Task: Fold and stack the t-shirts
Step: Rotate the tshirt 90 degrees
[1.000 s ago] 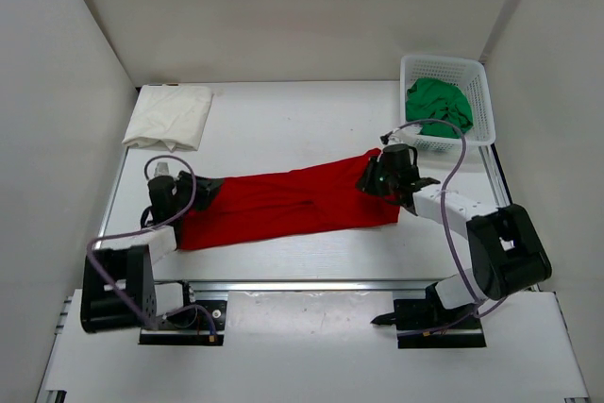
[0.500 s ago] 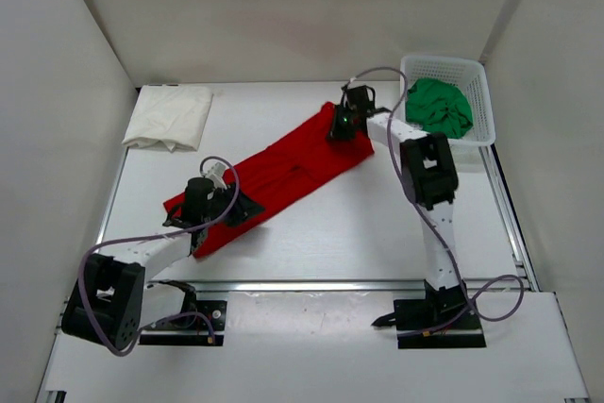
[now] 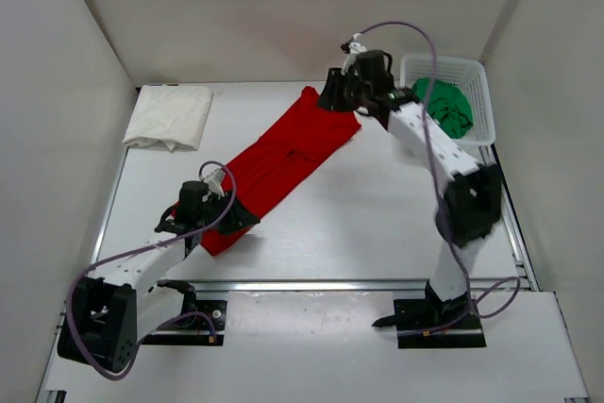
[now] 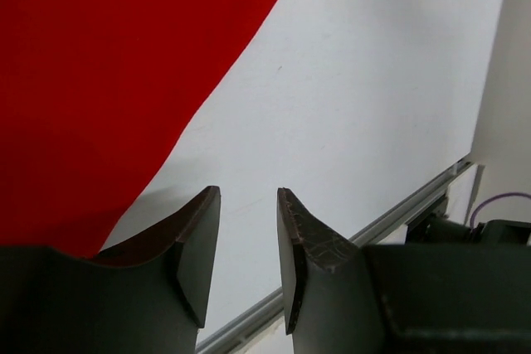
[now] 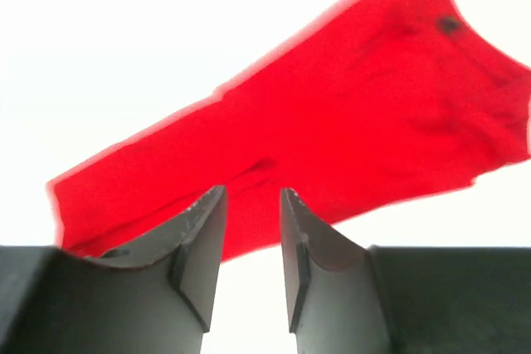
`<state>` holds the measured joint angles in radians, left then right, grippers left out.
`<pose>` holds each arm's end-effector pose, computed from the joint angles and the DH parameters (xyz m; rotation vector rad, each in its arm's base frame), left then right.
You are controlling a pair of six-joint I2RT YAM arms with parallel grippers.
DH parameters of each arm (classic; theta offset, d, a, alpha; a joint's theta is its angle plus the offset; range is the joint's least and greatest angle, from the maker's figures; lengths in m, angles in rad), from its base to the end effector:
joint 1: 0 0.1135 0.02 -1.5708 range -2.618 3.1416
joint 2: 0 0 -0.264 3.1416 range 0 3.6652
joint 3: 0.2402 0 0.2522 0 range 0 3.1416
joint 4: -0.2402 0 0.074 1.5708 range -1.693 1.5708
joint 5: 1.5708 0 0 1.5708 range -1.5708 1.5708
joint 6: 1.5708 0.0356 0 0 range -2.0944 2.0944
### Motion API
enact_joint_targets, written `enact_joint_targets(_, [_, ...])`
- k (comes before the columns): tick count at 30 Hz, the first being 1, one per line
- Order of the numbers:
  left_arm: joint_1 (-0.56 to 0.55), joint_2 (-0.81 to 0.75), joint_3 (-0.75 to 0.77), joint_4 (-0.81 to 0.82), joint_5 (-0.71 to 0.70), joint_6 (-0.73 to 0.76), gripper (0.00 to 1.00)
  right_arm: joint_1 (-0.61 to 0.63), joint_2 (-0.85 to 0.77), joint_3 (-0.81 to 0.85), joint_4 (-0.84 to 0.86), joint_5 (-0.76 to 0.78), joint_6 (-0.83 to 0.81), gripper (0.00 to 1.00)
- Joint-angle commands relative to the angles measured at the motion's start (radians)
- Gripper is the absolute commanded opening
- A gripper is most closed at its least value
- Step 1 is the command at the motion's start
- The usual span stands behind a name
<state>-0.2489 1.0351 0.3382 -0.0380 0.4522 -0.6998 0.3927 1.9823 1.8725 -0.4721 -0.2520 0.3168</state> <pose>0.1806 -0.0619 0.1582 -0.2993 2.4087 -0.9839 0.4274 0.1866 0.3286 -0.2342 2.1987 0.6751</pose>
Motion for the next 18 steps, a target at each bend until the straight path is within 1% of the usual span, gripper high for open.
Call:
enact_joint_targets(1, [0.022, 0.023, 0.117, -0.112, 0.043, 0.127, 0.45, 0.073, -0.274, -0.43, 0.261, -0.015, 0.088, 0.32])
enact_joint_targets(2, [0.019, 0.048, 0.171, -0.137, 0.058, 0.146, 0.45, 0.098, -0.352, -0.604, 0.374, -0.001, 0.14, 0.33])
enact_joint_targets(3, [0.013, 0.077, 0.22, -0.198, 0.065, 0.193, 0.44, 0.15, -0.393, -0.747, 0.465, 0.009, 0.154, 0.34])
enact_joint_targets(4, [0.014, 0.088, 0.238, -0.239, 0.059, 0.222, 0.42, 0.193, -0.413, -0.8, 0.513, 0.011, 0.198, 0.34])
enact_joint_targets(6, [0.011, 0.074, 0.256, -0.24, 0.045, 0.227, 0.43, 0.239, -0.403, -0.938, 0.622, 0.008, 0.272, 0.35])
enact_joint_targets(8, [0.028, 0.043, 0.242, -0.209, 0.049, 0.208, 0.44, 0.291, -0.364, -0.97, 0.696, -0.001, 0.332, 0.36])
enact_joint_targets(9, [0.043, 0.033, 0.24, -0.2, 0.072, 0.203, 0.45, 0.307, -0.334, -0.972, 0.702, 0.008, 0.344, 0.36])
enact_joint_targets(10, [0.052, 0.031, 0.24, -0.204, 0.075, 0.207, 0.45, 0.328, -0.314, -0.966, 0.711, 0.011, 0.363, 0.39])
enact_joint_targets(11, [0.056, 0.025, 0.236, -0.204, 0.085, 0.209, 0.45, 0.342, -0.281, -0.952, 0.73, 0.005, 0.37, 0.42])
enact_joint_targets(14, [0.066, 0.036, 0.223, -0.198, 0.101, 0.209, 0.45, 0.37, -0.186, -0.909, 0.739, 0.036, 0.395, 0.45])
enact_joint_targets(18, [0.065, 0.034, 0.199, -0.165, 0.109, 0.201, 0.45, 0.388, -0.067, -0.842, 0.748, 0.039, 0.45, 0.45])
